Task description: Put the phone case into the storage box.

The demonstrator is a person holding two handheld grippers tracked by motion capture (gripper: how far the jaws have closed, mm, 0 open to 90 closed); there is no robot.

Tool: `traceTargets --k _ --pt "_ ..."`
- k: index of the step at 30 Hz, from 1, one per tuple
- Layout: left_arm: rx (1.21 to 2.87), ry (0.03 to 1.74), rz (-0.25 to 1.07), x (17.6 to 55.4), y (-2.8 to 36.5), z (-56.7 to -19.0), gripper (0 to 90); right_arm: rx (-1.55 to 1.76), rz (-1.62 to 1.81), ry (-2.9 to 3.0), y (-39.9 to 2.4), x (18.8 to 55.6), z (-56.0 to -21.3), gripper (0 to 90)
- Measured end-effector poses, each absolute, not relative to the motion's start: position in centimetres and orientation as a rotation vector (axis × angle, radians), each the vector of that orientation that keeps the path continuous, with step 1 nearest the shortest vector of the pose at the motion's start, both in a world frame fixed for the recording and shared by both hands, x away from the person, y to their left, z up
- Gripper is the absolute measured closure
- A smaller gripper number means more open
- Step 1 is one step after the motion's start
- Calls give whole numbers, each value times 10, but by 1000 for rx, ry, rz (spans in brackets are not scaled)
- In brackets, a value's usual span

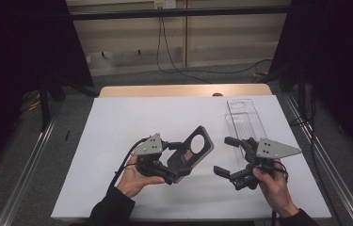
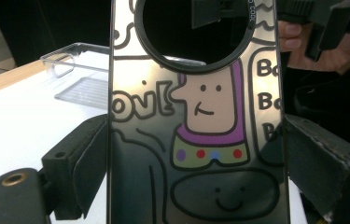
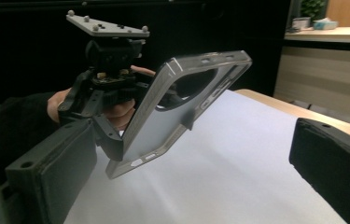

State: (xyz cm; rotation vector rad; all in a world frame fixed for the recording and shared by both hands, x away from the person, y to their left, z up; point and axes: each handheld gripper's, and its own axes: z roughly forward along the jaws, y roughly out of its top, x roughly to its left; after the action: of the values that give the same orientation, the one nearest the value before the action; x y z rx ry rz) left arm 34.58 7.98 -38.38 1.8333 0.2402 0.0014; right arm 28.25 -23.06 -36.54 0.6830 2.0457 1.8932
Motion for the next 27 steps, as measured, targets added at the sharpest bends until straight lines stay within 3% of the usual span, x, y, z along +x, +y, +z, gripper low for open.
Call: traceTargets --k 17,27 --pt "1830 207 -51 348 92 -378 124 549 2005 2126 -201 316 -347 0" --pt "1830 202 -58 347 93 -377 123 525 2026 2196 -197 324 -355 0"
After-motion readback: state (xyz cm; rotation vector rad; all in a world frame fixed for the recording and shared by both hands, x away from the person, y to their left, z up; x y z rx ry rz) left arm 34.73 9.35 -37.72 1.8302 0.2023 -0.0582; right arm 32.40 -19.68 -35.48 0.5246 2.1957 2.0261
